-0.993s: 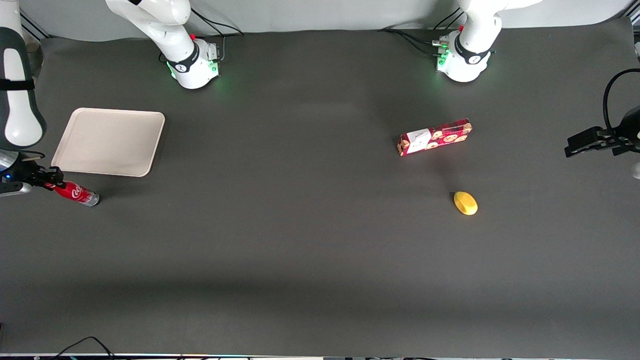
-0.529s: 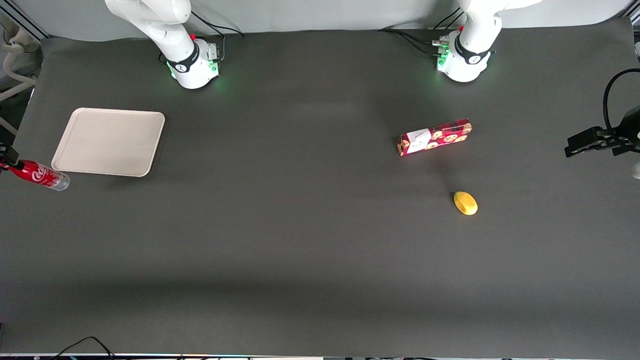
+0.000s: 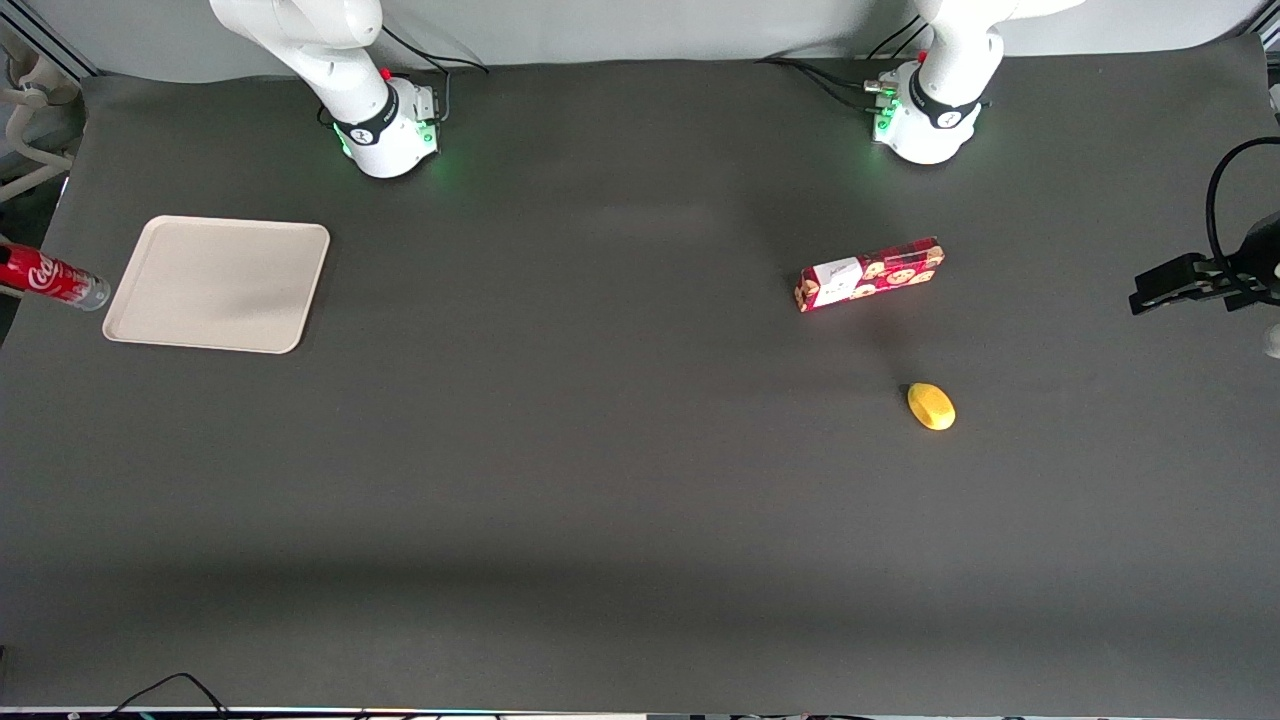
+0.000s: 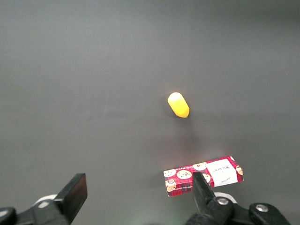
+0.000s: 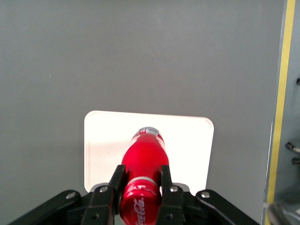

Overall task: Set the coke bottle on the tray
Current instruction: 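Lift the bottle and carry it over the white tray, then lower the bottle onto the tray's corner with the right gripper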

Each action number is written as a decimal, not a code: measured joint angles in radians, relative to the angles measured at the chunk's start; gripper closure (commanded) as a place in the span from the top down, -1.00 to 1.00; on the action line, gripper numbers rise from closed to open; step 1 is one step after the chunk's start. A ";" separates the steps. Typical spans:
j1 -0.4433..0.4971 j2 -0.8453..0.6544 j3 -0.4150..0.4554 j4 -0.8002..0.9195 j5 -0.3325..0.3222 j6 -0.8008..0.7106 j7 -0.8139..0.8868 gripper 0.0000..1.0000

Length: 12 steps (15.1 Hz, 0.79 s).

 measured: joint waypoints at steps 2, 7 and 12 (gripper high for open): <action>-0.001 -0.032 -0.064 -0.058 -0.011 0.022 -0.012 -1.00; 0.004 -0.085 -0.244 -0.255 -0.016 0.206 -0.137 -1.00; 0.009 -0.086 -0.393 -0.412 -0.018 0.430 -0.300 -1.00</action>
